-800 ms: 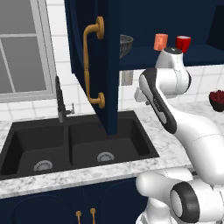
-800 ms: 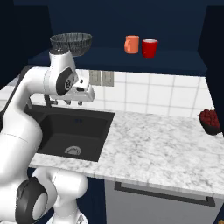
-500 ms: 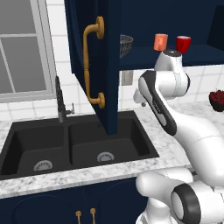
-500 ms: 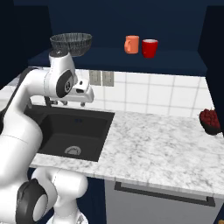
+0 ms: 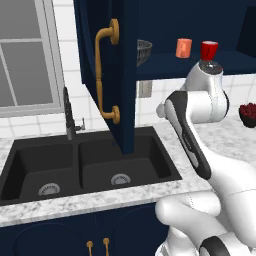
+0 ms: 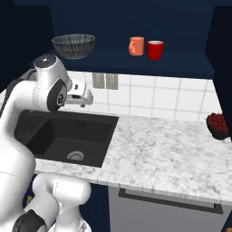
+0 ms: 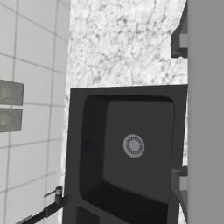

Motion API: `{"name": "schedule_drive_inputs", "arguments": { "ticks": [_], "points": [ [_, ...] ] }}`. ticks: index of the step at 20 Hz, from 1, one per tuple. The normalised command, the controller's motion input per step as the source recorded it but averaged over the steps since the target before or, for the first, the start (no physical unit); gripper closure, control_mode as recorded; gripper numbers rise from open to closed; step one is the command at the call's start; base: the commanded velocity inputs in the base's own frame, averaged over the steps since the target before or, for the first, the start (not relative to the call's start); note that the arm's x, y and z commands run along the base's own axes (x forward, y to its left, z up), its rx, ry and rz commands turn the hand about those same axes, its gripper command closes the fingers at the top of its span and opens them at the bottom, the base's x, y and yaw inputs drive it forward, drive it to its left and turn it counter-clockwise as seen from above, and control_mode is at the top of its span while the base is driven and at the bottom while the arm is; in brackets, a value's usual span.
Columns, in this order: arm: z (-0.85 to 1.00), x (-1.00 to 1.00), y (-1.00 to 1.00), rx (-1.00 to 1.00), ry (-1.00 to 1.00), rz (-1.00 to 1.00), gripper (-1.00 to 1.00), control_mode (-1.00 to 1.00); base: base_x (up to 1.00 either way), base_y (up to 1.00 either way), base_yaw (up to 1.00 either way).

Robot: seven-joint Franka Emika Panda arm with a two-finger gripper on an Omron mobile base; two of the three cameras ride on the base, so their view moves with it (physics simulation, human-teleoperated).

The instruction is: Gather all objects into one cabinet and sort the glasses and bowls to opposite sides.

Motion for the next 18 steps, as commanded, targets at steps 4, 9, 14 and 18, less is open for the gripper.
{"name": "schedule_drive_inputs", "arguments": {
  "ticks": [4, 9, 14, 18],
  "points": [
    [0.45, -0.93, -0.07, 0.03, -0.36, 0.0, -1.0, -1.0, 0.0, 0.0, 0.0],
    [0.02, -0.31, 0.0, 0.0, 0.0, 0.01, -1.0, -1.0, 0.0, 0.0, 0.0],
    [0.31, -0.87, 0.0, 0.0, 0.0, 0.02, -1.0, -1.0, 0.0, 0.0, 0.0],
    [0.46, -0.84, 0.0, 0.0, 0.04, 0.01, -1.0, -1.0, 0.0, 0.0, 0.0]
  ]
}}
